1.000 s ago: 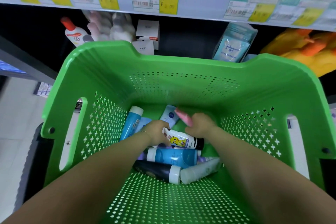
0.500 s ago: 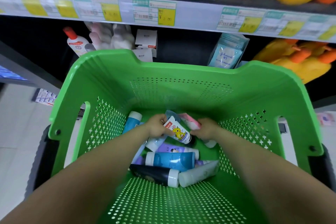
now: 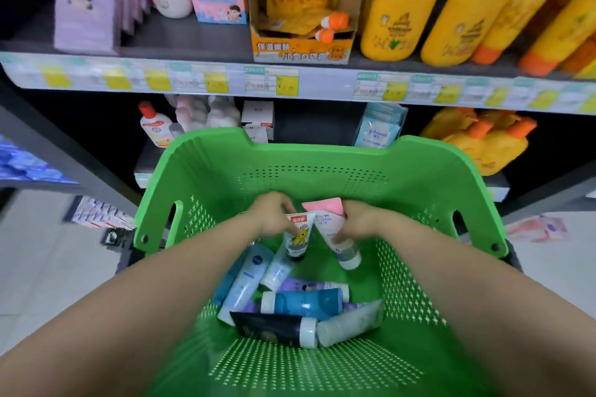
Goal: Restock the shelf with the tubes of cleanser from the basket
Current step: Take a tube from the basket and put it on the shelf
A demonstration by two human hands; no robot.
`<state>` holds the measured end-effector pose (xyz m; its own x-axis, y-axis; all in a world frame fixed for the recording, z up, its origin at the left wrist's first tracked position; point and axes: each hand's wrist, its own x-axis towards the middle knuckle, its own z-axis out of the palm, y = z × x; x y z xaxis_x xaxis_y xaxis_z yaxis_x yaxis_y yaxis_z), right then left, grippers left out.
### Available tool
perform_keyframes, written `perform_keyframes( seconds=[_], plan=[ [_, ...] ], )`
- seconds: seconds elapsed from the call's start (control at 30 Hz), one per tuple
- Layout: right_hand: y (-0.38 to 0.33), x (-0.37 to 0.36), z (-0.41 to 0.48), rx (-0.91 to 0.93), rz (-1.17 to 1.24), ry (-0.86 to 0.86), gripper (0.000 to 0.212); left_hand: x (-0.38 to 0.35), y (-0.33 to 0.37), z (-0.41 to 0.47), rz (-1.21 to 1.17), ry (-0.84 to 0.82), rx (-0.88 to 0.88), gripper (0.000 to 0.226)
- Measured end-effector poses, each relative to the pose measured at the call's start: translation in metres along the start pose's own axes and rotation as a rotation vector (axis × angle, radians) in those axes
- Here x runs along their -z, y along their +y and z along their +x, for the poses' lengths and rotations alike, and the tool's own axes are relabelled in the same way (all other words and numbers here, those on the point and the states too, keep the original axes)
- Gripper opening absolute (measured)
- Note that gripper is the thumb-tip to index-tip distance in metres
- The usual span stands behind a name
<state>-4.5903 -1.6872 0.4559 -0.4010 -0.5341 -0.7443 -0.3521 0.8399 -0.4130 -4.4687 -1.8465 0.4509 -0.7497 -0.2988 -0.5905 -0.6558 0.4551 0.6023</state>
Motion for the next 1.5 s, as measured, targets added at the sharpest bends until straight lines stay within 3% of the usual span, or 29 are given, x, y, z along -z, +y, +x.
perform_keyframes(
  seconds=[0.1,0.33,0.7,1.0,1.5],
  plan=[
    [-0.009,0.011,-0.015,0.060,0.009,0.094,0.037,0.015,0.010,-0.010,0.018,0.047,-0.053,0.035],
    [-0.021,0.033,-0.052,0.165,0.126,0.259,0.055,0.048,0.035,-0.043,-0.030,0.109,-0.254,0.025],
    [-0.038,0.066,-0.135,0.384,0.340,0.506,0.036,0.074,0.071,-0.102,-0.460,0.236,-0.538,0.022],
    [-0.067,0.100,-0.188,0.568,0.573,0.713,0.057,0.110,0.125,-0.143,-0.721,0.389,-0.651,0.027],
    [-0.117,0.159,-0.267,0.859,0.781,0.995,0.037,0.188,0.222,-0.199,-0.716,0.451,-0.923,0.022]
  ],
)
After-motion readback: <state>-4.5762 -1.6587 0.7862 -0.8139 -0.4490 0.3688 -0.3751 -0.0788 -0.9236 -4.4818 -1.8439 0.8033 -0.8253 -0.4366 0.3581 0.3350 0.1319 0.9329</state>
